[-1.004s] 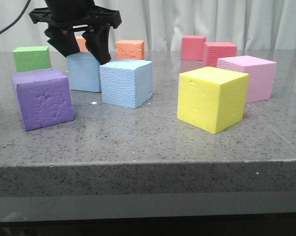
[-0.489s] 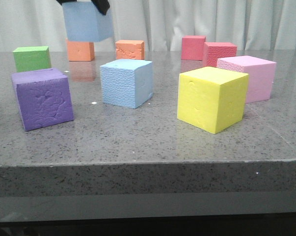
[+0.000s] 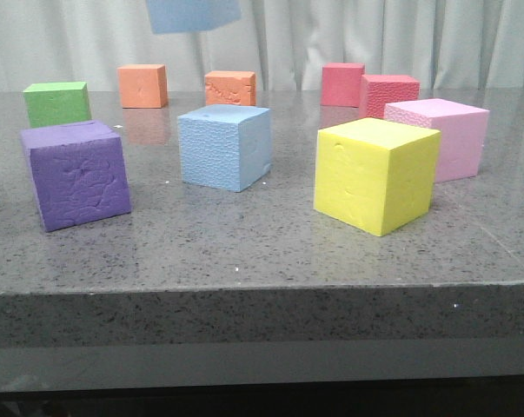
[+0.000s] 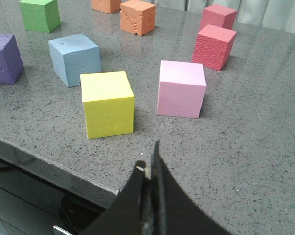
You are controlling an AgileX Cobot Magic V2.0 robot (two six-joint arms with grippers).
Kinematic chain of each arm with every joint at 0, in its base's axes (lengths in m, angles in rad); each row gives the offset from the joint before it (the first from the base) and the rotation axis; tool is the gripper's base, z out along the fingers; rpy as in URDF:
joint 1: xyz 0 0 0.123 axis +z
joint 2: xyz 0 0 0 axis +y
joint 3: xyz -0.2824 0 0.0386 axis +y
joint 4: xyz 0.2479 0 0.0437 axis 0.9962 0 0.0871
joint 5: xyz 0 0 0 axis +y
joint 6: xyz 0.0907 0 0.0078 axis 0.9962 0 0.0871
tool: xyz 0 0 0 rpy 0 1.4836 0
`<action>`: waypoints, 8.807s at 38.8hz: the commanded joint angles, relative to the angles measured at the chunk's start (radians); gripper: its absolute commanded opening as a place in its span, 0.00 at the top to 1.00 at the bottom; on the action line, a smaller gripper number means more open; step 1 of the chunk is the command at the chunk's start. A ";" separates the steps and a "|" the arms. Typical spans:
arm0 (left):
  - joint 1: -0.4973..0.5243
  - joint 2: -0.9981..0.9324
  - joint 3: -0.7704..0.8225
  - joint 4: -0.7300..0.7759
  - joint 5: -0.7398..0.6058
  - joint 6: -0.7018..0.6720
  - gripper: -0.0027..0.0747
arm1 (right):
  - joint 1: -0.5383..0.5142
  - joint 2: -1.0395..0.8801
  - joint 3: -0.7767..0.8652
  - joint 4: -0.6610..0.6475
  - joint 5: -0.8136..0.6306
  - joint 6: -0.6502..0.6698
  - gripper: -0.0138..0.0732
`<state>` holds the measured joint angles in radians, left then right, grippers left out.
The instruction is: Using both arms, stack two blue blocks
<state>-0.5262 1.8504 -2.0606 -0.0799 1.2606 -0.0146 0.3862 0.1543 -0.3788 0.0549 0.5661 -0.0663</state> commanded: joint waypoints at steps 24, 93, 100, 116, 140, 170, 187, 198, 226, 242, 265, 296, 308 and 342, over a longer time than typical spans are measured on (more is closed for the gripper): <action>-0.065 -0.049 0.110 -0.050 -0.047 0.004 0.56 | -0.008 0.010 -0.025 0.002 -0.073 -0.001 0.92; -0.096 -0.077 -0.116 0.092 0.012 0.004 0.99 | -0.008 0.010 -0.025 0.004 -0.064 -0.001 0.92; -0.096 -0.107 -0.116 0.094 0.012 0.004 0.99 | -0.008 0.010 -0.025 0.004 -0.064 -0.001 0.92; -0.096 -0.293 0.049 0.089 -0.002 0.004 0.99 | -0.008 0.010 -0.025 0.004 -0.063 -0.001 0.92; -0.096 -0.971 0.937 0.093 -0.519 0.004 0.99 | -0.008 0.010 -0.025 0.004 -0.062 -0.001 0.92; -0.096 -1.567 1.464 0.064 -0.830 0.004 0.99 | -0.008 0.010 -0.025 0.004 -0.062 -0.001 0.92; -0.096 -1.567 1.464 0.064 -0.830 0.004 0.99 | -0.008 0.010 -0.025 0.004 -0.062 -0.001 0.92; -0.096 -1.567 1.475 0.072 -0.832 0.004 0.99 | -0.008 0.010 -0.025 0.004 -0.062 -0.001 0.92; 0.419 -1.873 1.987 0.063 -1.178 0.004 0.99 | -0.008 0.010 -0.025 0.004 -0.060 -0.001 0.92; 0.576 -1.874 2.068 0.052 -1.248 0.004 0.99 | -0.008 0.010 -0.025 0.004 -0.053 -0.001 0.92; 0.576 -1.873 2.068 0.052 -1.248 0.004 0.99 | -0.008 0.010 -0.025 0.004 -0.053 -0.001 0.92; 0.576 -1.873 2.068 0.052 -1.248 0.004 0.99 | -0.037 -0.028 0.028 0.007 -0.305 -0.001 0.92; 0.576 -1.873 2.068 0.052 -1.248 0.004 0.99 | -0.279 -0.130 0.247 0.040 -0.462 -0.001 0.92; 0.576 -1.873 2.068 0.052 -1.248 0.004 0.99 | -0.348 -0.183 0.400 0.058 -0.446 -0.001 0.92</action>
<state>0.0491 -0.0046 0.0054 -0.0191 0.0951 -0.0081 0.0429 -0.0109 0.0269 0.1069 0.2116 -0.0663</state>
